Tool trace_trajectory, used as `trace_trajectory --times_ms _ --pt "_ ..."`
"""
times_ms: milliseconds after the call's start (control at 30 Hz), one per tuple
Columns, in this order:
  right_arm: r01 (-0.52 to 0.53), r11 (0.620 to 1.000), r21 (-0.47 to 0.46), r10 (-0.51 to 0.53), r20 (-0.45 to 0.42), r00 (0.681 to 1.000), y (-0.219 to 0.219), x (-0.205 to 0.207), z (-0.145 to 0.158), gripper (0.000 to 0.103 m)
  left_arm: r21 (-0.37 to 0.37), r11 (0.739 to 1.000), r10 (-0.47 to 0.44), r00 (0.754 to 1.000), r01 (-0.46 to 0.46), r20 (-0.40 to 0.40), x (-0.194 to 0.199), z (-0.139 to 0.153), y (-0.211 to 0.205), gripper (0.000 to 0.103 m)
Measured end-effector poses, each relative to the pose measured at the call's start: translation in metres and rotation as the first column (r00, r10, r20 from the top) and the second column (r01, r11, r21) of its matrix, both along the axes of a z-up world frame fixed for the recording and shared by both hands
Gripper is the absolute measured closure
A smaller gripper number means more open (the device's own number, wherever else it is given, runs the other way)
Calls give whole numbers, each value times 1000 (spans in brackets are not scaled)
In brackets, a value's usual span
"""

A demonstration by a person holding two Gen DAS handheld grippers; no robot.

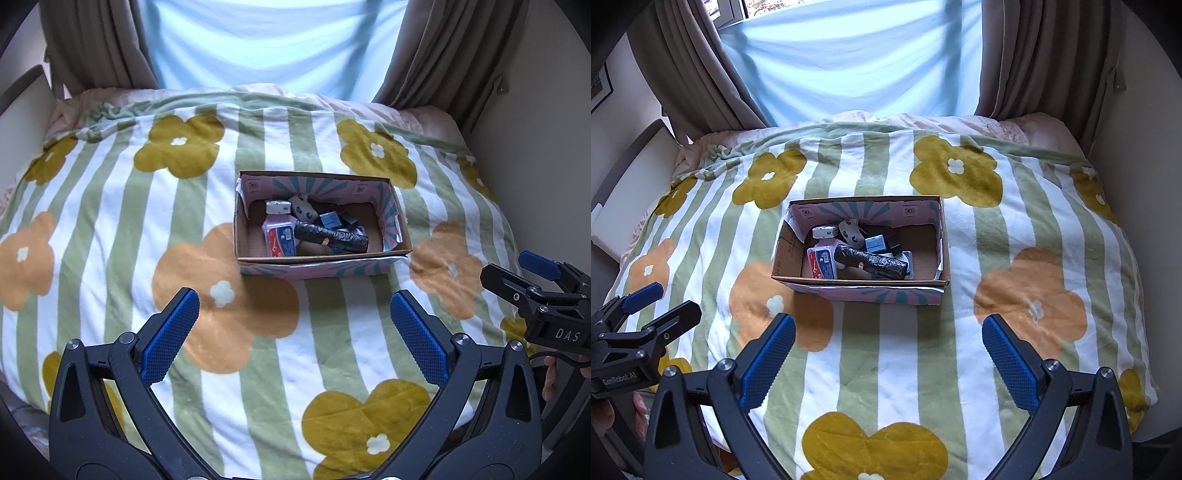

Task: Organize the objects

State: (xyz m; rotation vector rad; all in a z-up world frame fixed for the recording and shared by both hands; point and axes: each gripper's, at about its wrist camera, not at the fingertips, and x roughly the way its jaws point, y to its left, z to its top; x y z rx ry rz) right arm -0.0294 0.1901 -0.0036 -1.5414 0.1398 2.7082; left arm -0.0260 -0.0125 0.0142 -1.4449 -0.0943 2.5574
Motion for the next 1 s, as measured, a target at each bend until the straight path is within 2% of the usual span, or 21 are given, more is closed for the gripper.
trace_trajectory --times_ms 1000 --pt "4 1000 4 -4 -4 1000 3 0 6 2 -5 1000 4 1000 -4 4 3 -1 4 0"
